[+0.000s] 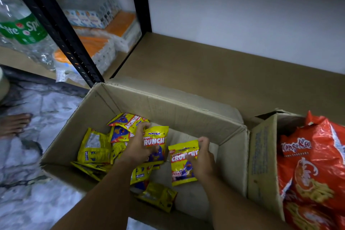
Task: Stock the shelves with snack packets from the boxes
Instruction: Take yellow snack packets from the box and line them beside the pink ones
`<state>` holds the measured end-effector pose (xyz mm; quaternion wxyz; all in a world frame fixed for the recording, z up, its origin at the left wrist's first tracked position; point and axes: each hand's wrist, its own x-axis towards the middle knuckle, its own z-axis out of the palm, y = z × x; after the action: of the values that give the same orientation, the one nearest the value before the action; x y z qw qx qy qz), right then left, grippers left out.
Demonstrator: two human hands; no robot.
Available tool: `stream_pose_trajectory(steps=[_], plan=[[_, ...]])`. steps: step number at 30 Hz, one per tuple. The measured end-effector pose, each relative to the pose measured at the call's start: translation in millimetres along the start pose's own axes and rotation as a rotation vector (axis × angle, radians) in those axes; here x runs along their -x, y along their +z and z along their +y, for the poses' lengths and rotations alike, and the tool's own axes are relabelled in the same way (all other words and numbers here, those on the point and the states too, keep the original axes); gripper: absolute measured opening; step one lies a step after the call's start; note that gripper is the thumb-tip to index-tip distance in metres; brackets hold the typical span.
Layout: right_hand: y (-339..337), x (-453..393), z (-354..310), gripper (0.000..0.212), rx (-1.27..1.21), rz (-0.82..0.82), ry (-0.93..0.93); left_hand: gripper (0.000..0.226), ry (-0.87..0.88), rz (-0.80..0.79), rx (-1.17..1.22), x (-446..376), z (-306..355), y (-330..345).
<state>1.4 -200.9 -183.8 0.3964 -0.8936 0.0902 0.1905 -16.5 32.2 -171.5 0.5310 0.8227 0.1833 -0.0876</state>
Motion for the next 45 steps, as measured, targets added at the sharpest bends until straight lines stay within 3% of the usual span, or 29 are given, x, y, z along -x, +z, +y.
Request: stream_pose_trajectory(steps=[4, 10, 15, 19, 24, 33, 40, 45], plan=[[4, -3, 6, 0.033, -0.141, -0.033, -0.023, 0.082, 0.009, 0.003, 0.083, 1, 3, 3], [0, -7, 13, 0.037, -0.274, -0.018, -0.004, 0.04, -0.008, -0.048, 0.09, -1, -3, 3], [-1, -6, 8, 0.033, -0.391, 0.027, -0.012, 0.059, -0.009, -0.093, 0.09, 1, 1, -4], [-20, 24, -21, 0.031, -0.465, 0.03, -0.054, 0.06, -0.027, -0.07, 0.152, 30, 42, -24], [-94, 98, -81, 0.033, -0.436, 0.015, -0.078, 0.056, 0.001, -0.067, 0.185, 95, 138, -63], [-317, 235, -261, 0.031, -0.512, 0.053, -0.198, 0.057, 0.166, -0.131, 0.07, 200, 393, -149], [-481, 331, -367, 0.032, -0.569, 0.168, -0.288, 0.055, 0.287, -0.254, 0.211, 270, 592, -206], [-570, 387, -417, 0.033, -0.638, 0.273, -0.384, 0.056, 0.406, -0.358, 0.182, 302, 702, -224]])
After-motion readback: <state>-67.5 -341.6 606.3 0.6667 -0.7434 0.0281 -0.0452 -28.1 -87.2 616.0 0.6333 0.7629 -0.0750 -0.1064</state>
